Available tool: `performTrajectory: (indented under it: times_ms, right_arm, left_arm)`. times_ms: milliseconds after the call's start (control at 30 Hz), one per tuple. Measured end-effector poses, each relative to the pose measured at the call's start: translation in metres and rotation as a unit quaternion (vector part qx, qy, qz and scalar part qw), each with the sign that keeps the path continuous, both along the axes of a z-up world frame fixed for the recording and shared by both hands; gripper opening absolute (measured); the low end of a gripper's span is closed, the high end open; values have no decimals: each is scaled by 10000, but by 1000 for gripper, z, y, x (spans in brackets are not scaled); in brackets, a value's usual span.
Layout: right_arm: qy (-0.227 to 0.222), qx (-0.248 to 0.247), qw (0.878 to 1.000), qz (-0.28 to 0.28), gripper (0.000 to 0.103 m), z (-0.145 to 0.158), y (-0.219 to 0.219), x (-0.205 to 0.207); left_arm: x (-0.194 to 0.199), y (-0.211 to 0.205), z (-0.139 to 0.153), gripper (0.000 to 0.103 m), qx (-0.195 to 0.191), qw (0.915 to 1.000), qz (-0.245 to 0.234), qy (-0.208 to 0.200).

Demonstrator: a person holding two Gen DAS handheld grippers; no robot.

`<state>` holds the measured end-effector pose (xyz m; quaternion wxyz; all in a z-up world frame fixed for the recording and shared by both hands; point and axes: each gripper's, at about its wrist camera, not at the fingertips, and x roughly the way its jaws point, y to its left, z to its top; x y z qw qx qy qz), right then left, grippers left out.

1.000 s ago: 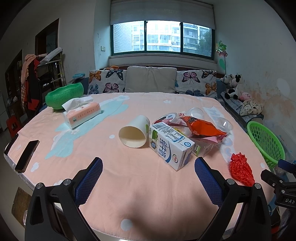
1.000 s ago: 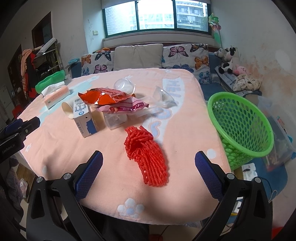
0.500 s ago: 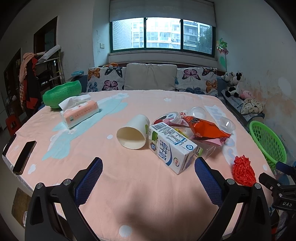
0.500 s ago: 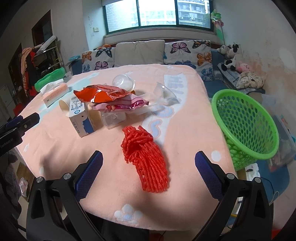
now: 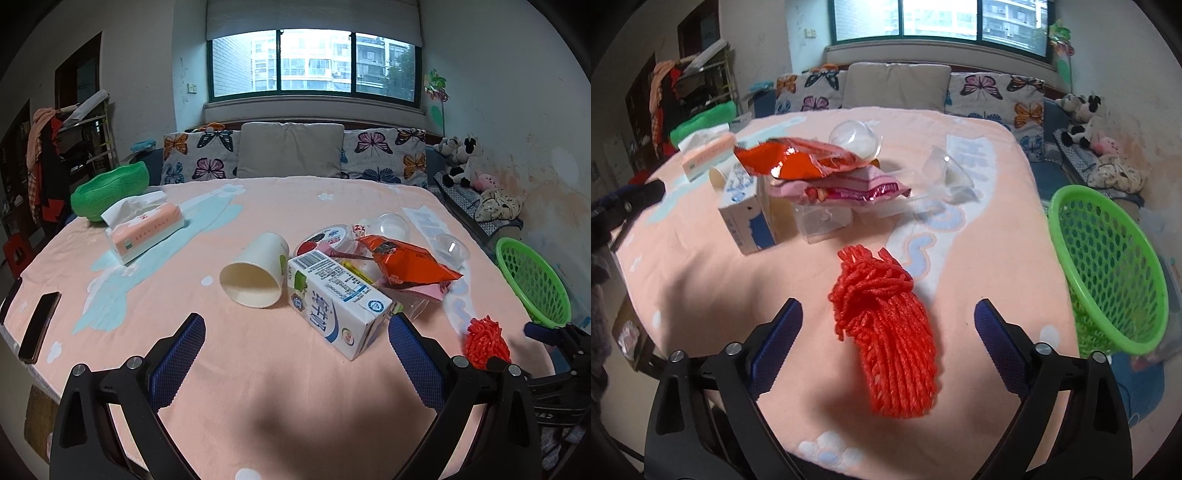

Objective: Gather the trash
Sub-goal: 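Grasp the red mesh net with the right tool while the left tool grasps the orange wrapper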

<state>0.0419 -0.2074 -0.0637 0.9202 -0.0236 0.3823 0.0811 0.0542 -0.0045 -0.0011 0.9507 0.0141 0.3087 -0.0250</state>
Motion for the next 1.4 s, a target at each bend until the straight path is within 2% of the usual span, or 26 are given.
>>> performTrajectory:
  times_ms: [167, 400, 500, 600, 967, 1067, 1133, 1300, 1367, 1400]
  right_arm:
    - [191, -28, 9998, 68, 82, -11, -2, 11]
    - [209, -33, 9997, 148, 68, -14, -2, 15]
    - [184, -20, 9997, 187, 62, -13, -3, 13]
    - [177, 35, 9996, 217, 59, -13, -4, 11]
    - [85, 131, 9998, 155, 56, -6, -5, 5]
    - [86, 164, 9998, 110, 56, -5, -8, 4]
    - [81, 183, 9998, 76, 56, -4, -9, 4]
    - [37, 187, 9998, 12, 56, -1, -12, 1]
    - [24, 213, 9998, -9, 55, 1, -14, 0]
    - [12, 237, 9997, -15, 50, 2, -14, 0]
  left_arm:
    - [12, -6, 3, 96, -91, 9996, -266, 54]
    - [37, -20, 3, 94, -347, 9958, -811, 235]
    - [47, -26, 0, 81, -424, 9931, -1037, 359]
    - [58, -30, -5, 74, -562, 9901, -1179, 509]
    - [80, -42, -15, 53, -811, 9808, -1626, 704]
    - [84, -41, -18, 44, -965, 9774, -1718, 770]
    - [87, -41, -21, 31, -1045, 9750, -1784, 811]
    - [83, -42, -21, 10, -1132, 9731, -1873, 722]
    - [81, -43, -19, 6, -1170, 9724, -1901, 673]
    - [80, -42, -18, 6, -1171, 9726, -1899, 654]
